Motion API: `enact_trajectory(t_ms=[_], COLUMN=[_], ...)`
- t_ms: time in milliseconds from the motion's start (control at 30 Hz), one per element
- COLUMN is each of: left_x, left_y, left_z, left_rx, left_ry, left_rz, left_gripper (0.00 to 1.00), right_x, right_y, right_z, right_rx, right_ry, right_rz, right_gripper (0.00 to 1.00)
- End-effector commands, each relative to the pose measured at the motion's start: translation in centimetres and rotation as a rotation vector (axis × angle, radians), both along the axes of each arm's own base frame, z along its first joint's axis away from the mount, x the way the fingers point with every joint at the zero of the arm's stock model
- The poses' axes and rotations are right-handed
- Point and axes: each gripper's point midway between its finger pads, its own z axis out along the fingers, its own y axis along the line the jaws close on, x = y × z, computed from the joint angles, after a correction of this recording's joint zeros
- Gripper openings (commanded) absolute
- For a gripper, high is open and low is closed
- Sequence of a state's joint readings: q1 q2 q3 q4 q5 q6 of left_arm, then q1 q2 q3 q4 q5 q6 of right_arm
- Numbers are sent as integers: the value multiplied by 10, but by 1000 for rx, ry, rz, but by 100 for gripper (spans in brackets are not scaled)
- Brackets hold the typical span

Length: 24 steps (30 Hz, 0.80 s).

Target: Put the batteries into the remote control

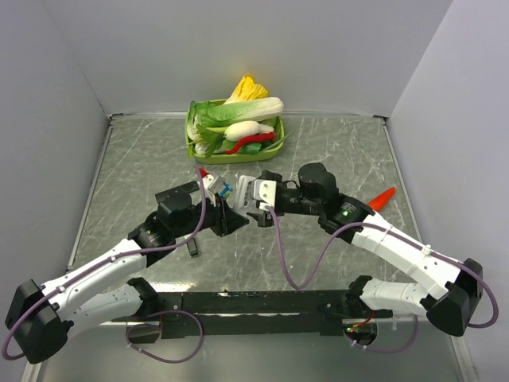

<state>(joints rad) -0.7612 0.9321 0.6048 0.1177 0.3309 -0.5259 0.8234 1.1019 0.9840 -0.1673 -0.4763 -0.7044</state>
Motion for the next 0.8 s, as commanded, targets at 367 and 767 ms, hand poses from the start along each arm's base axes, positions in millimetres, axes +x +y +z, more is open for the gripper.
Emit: enact_trajectory(t_ms=[367,767], left_x=[9,14], left_y=[-5,-4], left_z=[64,53], left_rx=[-111,-84], left_ry=[-198,-160], left_rz=[18,45], left_gripper=[1,1], right_x=[-41,-37], right_y=[5,1], right_z=[-36,-28], right_rx=[-73,-33], right_ry=[239,208], right_rz=[146,101], right_gripper=[47,29])
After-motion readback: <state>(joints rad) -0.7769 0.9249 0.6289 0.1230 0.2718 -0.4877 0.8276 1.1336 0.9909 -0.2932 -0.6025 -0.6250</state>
